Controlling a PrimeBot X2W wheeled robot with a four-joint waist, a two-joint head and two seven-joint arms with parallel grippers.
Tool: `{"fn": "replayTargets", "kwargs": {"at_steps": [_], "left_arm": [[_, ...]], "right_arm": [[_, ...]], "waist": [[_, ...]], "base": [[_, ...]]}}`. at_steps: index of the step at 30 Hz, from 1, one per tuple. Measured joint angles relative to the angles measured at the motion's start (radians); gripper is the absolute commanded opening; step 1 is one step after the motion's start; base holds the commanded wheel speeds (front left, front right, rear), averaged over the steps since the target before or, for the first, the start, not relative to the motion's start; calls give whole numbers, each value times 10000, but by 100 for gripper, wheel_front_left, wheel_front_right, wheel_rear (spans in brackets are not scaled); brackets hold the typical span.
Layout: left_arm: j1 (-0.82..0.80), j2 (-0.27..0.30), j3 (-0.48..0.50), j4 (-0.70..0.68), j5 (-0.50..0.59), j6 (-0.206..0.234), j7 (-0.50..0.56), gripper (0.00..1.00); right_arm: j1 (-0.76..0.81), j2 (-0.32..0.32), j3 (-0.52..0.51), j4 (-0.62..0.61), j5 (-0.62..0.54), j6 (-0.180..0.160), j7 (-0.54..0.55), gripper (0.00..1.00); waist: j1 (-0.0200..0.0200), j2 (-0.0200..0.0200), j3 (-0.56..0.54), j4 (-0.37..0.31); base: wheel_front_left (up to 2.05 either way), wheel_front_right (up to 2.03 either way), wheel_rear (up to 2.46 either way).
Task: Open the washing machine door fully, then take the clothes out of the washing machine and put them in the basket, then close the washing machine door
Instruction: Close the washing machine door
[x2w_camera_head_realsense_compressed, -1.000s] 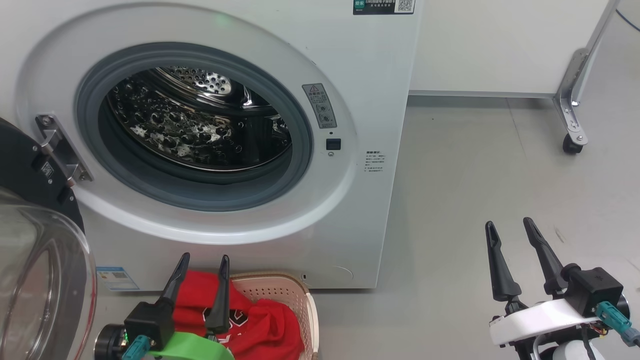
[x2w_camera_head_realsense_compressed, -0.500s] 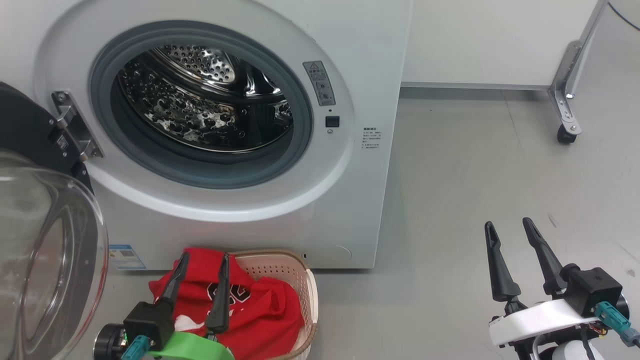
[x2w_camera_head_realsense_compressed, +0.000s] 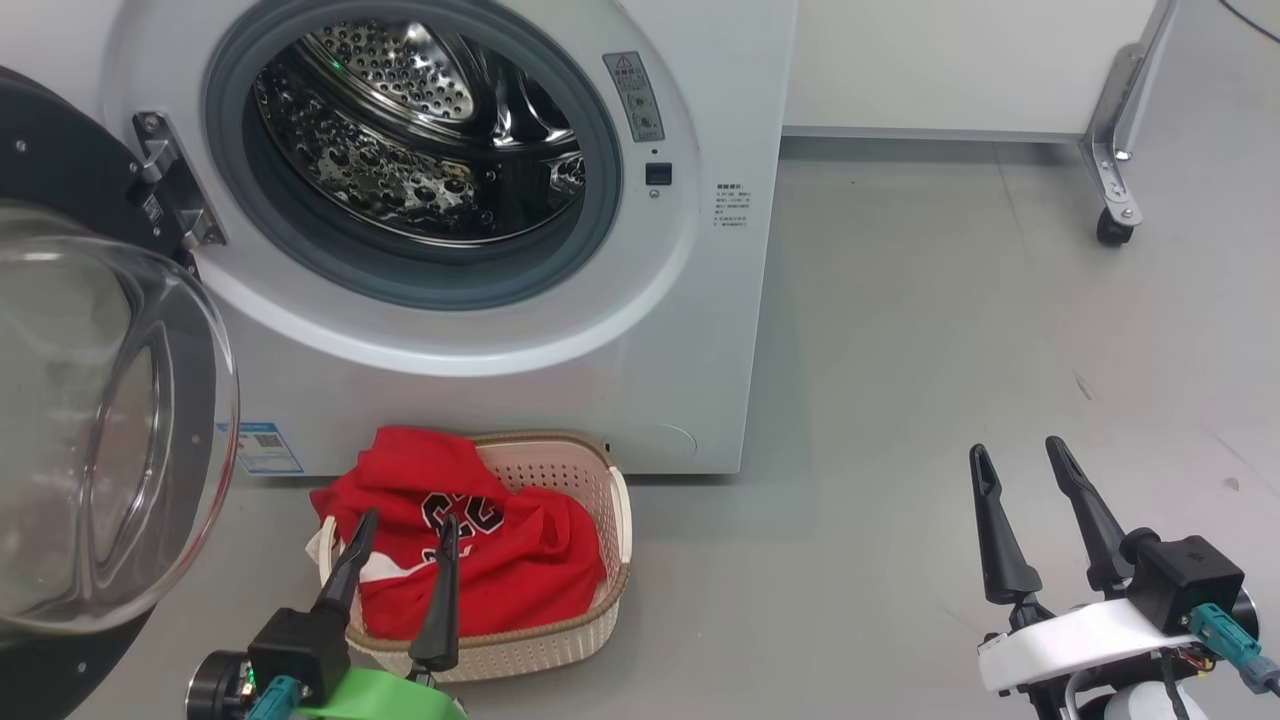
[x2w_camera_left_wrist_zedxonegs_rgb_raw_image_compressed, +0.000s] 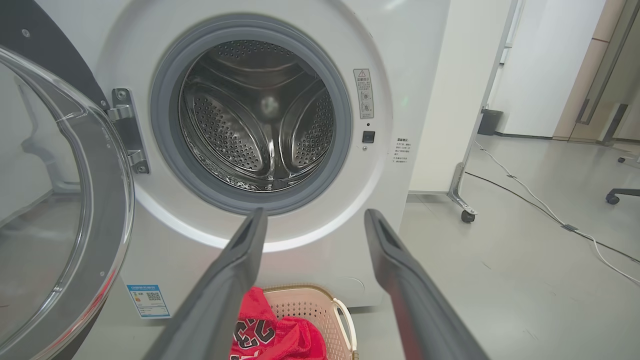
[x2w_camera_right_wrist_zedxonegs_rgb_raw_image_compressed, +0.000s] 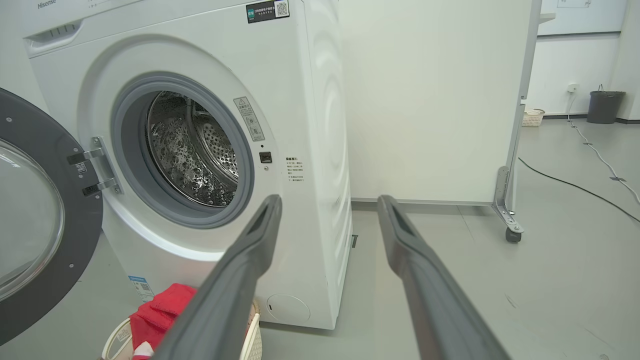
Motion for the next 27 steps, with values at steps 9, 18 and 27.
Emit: {"fn": "replayTargets", "kwargs": {"at_steps": [9,18,27], "left_arm": [[0,4,35,-6,56,31,0,100],[0,6,38,-40,69,31,0,100],[0,6,38,-48,69,33,0,100]], "right_arm": [[0,6,2,0,0,2,0,100],[0,15,0,2,0,2,0,100],[-1,15,-2,19,0,10,0,100]], "waist": [[0,-1,33,16],[0,-1,54,27],[0,0,70,41]], "base": [[-100,100,0],[-63,63,0],[-25,25,0]]}}
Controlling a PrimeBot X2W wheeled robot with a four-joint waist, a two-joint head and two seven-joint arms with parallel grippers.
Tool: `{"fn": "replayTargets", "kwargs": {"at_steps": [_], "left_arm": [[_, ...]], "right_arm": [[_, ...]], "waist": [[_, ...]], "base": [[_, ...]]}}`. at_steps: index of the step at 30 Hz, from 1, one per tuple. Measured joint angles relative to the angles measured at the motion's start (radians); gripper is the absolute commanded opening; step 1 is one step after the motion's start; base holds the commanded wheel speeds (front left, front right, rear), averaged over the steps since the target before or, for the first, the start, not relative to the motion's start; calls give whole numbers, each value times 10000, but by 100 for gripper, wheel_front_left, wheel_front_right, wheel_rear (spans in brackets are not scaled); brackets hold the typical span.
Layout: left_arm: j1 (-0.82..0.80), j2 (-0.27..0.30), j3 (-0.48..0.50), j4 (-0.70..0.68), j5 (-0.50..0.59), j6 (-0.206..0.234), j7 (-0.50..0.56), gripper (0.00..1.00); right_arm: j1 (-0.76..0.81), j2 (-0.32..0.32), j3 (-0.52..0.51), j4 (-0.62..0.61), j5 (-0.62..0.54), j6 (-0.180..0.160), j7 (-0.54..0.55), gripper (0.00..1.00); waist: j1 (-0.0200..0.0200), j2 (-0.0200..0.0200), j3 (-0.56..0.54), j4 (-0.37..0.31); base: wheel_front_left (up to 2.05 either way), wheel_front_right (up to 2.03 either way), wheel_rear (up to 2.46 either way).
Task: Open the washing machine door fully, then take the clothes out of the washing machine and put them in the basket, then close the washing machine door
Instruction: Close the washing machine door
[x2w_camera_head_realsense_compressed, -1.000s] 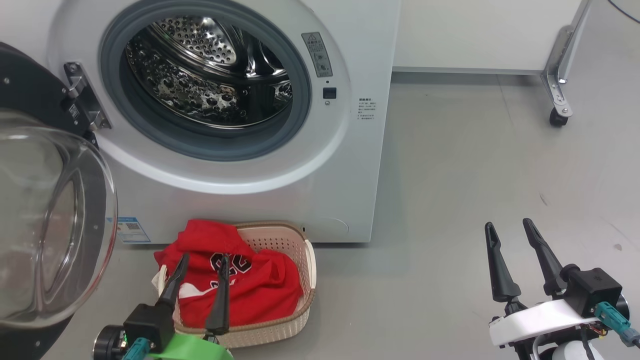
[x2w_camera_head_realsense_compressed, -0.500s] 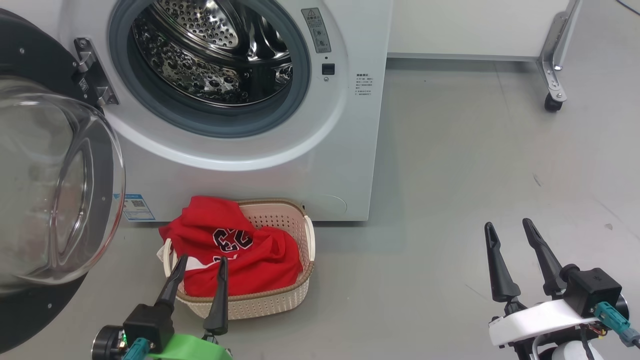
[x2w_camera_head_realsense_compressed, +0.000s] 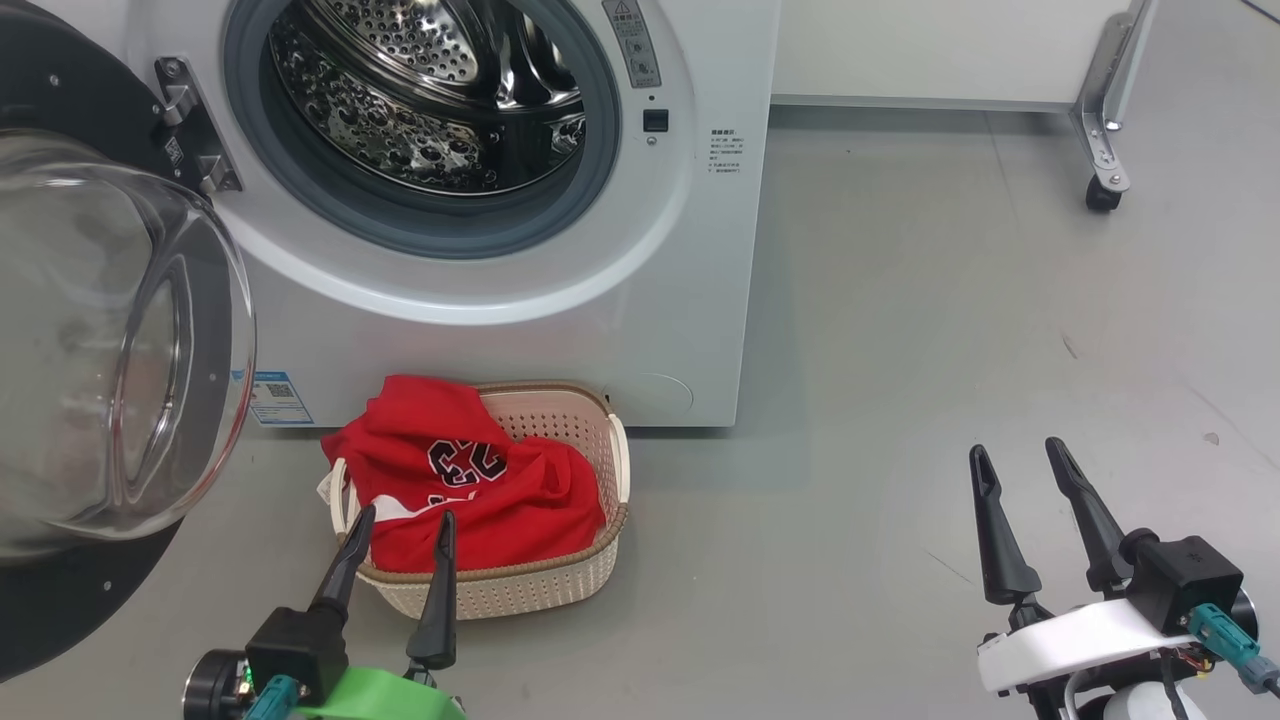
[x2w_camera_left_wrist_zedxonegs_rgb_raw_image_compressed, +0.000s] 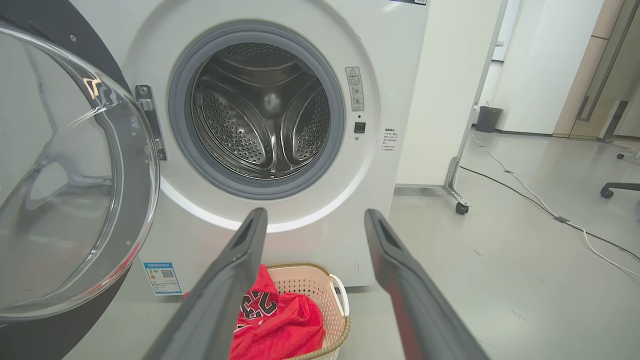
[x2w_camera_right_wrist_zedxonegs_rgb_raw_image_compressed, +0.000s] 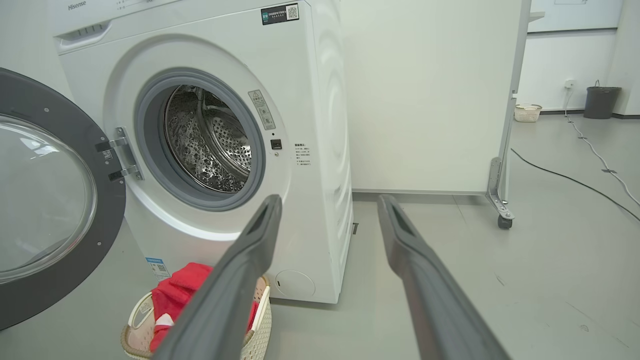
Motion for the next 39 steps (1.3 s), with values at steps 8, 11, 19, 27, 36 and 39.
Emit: {"fn": "replayTargets", "kwargs": {"at_steps": [8,11,19,27,36,39], "left_arm": [[0,0,0,-2,75,0,0,100],[0,0,0,-2,86,2,0,100],[0,0,-2,0,132,10,0,100],[-1,0,-184,12,167,10,0,100],[-3,2,-297,21,165,52,0,100],[-3,2,-322,23,167,90,0,100]], "right_arm": [[-1,6,0,17,0,2,0,100],[-1,13,-2,17,0,2,0,100],[-1,27,-15,52,0,2,0,100],[0,40,-157,12,0,0,0,100],[75,36,-98,-82,0,88,0,100],[78,17,-67,-142,0,90,0,100]], "waist": [[0,0,-16,5],[0,0,-17,-1],[0,0,-28,-9],[0,0,-28,133],[0,0,39,753],[0,0,73,1044]], "base": [[-1,1,0],[0,0,0],[0,0,0],[0,0,0],[0,0,0],[0,0,0]]}}
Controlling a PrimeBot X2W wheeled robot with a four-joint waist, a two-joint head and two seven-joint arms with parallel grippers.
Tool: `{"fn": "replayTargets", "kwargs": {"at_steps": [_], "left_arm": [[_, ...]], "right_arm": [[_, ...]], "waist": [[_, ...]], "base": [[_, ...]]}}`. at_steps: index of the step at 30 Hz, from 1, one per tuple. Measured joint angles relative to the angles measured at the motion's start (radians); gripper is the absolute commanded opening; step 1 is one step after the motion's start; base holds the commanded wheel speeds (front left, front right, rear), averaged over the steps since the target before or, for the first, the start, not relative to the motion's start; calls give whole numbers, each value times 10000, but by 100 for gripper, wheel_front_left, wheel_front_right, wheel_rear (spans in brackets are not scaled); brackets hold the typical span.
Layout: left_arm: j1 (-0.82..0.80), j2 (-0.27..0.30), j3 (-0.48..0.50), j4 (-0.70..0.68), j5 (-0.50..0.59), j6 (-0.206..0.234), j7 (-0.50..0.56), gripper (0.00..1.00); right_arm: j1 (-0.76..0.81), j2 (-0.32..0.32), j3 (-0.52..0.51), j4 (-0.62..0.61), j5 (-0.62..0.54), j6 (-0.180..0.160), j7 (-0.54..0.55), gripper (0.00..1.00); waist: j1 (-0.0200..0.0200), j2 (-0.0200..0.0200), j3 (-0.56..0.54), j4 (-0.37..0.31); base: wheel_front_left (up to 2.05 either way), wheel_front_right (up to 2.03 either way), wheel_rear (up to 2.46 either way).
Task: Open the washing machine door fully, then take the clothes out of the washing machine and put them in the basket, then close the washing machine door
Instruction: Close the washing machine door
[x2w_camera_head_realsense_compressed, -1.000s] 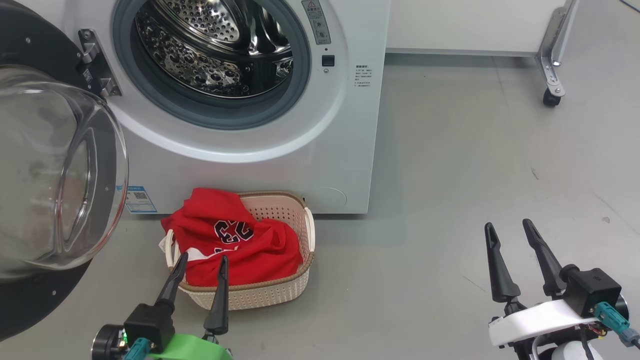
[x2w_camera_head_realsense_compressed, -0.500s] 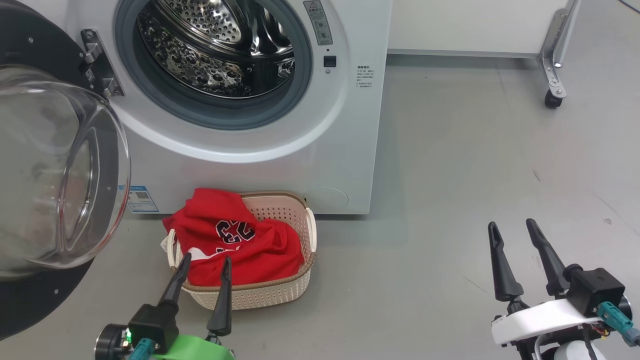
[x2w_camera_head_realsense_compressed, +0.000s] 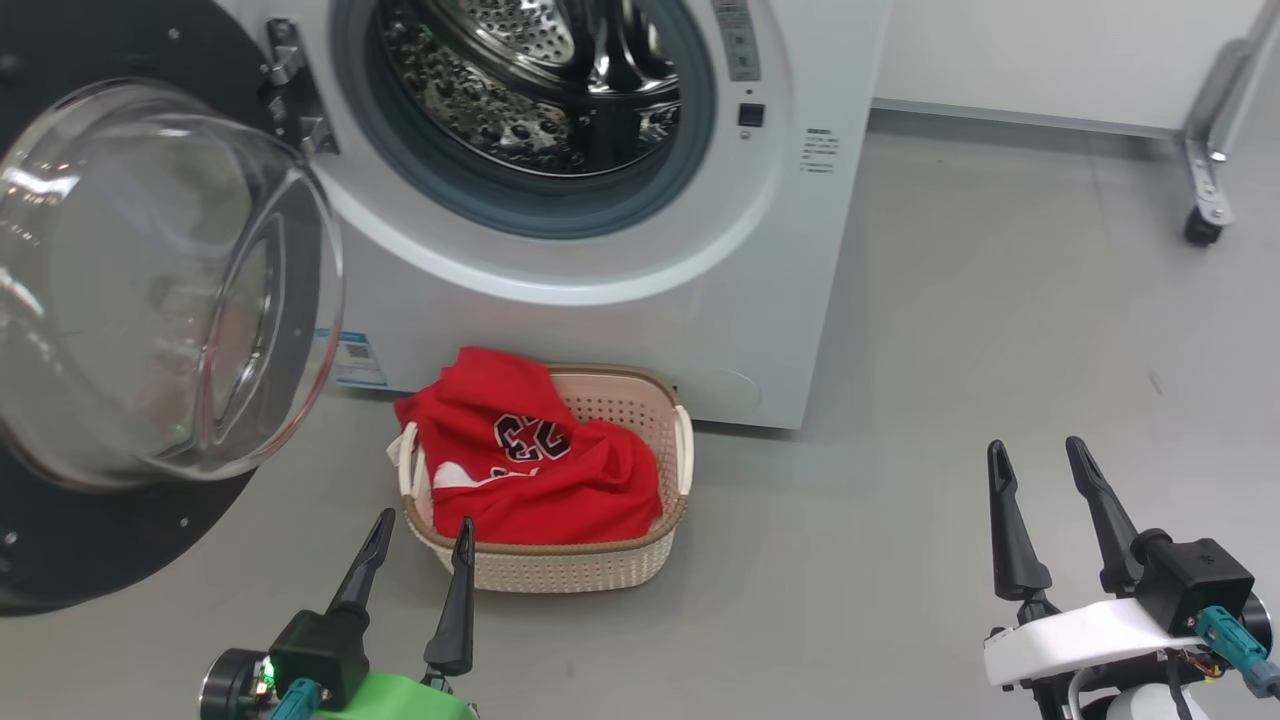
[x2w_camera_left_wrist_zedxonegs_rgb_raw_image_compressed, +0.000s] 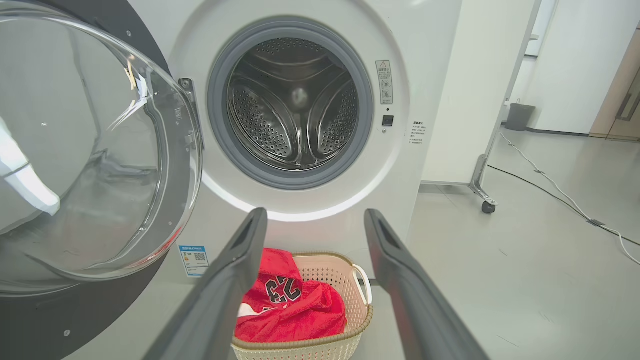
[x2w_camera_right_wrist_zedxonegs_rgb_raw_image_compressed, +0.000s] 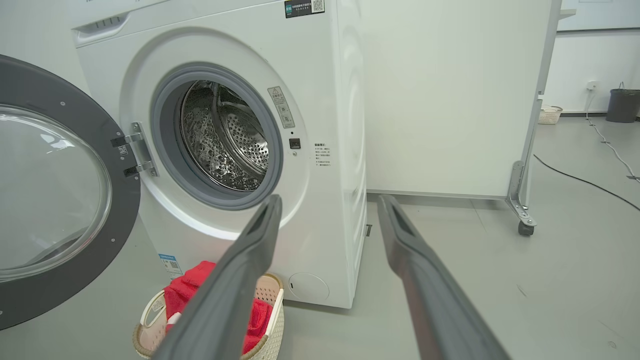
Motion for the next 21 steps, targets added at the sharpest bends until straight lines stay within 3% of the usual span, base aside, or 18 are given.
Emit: {"fn": "replayTargets", "kwargs": {"at_steps": [21], "left_arm": [[-11,10,-6,-40,102,102,0,100]], "right_arm": [[-3,44,506,-188,-2,209,0,100]], "waist": [[0,0,171,2588]], "base": [[0,0,0]]}}
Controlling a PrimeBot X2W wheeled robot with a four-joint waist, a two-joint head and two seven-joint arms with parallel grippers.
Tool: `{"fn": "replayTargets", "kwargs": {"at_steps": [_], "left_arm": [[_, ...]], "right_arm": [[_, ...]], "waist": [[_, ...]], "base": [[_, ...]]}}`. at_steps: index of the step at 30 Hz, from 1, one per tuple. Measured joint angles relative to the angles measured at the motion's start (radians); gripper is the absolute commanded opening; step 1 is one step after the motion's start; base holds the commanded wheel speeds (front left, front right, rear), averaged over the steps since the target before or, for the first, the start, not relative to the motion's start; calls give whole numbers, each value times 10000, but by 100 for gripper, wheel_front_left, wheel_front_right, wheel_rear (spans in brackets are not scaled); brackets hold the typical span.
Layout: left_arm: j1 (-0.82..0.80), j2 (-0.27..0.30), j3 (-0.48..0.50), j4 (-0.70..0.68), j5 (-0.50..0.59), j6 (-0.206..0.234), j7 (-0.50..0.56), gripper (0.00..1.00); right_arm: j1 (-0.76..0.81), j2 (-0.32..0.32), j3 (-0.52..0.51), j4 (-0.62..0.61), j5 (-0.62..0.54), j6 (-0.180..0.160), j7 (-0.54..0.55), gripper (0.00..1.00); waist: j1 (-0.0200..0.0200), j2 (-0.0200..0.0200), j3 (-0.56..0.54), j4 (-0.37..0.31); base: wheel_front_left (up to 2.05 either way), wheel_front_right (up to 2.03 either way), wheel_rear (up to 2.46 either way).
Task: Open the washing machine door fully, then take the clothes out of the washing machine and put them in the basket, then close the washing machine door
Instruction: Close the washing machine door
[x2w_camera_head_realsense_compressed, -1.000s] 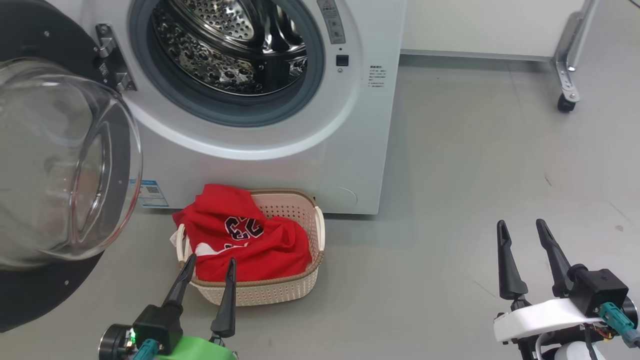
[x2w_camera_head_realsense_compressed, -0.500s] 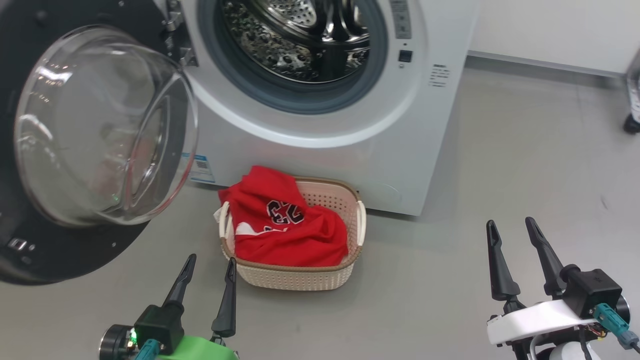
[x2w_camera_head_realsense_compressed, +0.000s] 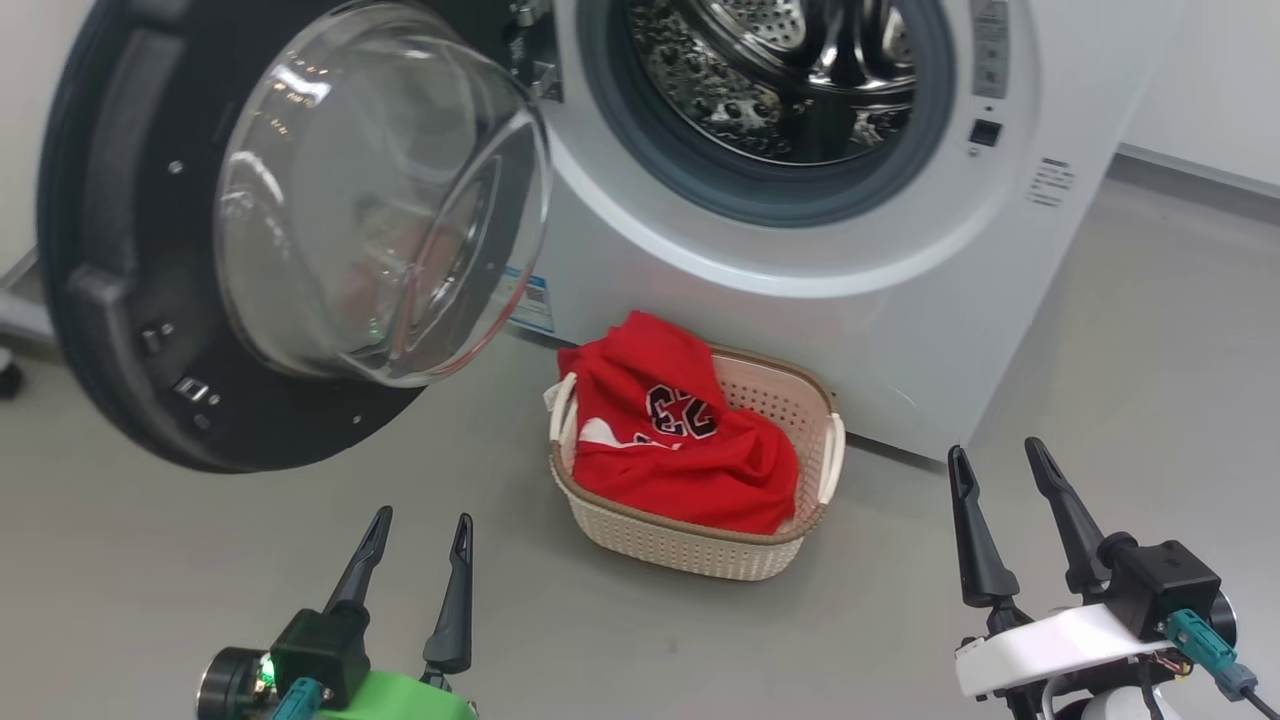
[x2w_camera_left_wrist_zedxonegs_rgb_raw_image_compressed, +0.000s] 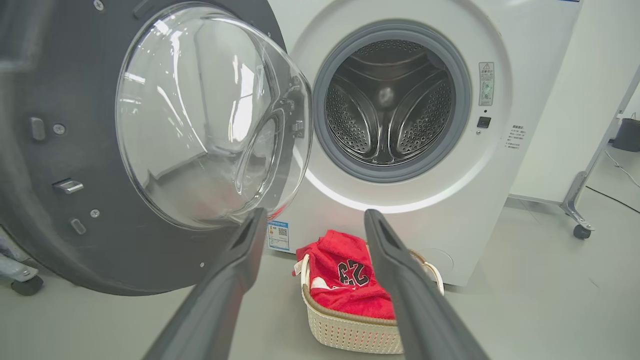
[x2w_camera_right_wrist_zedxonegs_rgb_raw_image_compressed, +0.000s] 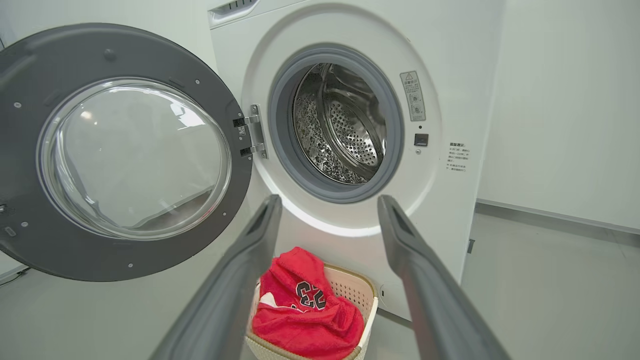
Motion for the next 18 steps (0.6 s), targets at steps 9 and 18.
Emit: {"fn": "replayTargets", "kwargs": {"at_steps": [9,18], "left_arm": [[-1,65,-6,2,161,25,0,100],[9,174,290,-163,173,88,0,100]], "right_arm": [[-1,127,136,6,0,58,0,100],[-38,222,495,81,-31,138,0,100]], "waist": [[0,0,-91,1002],[0,0,-197,1482]], "base": [[0,0,0],[0,0,0]]}}
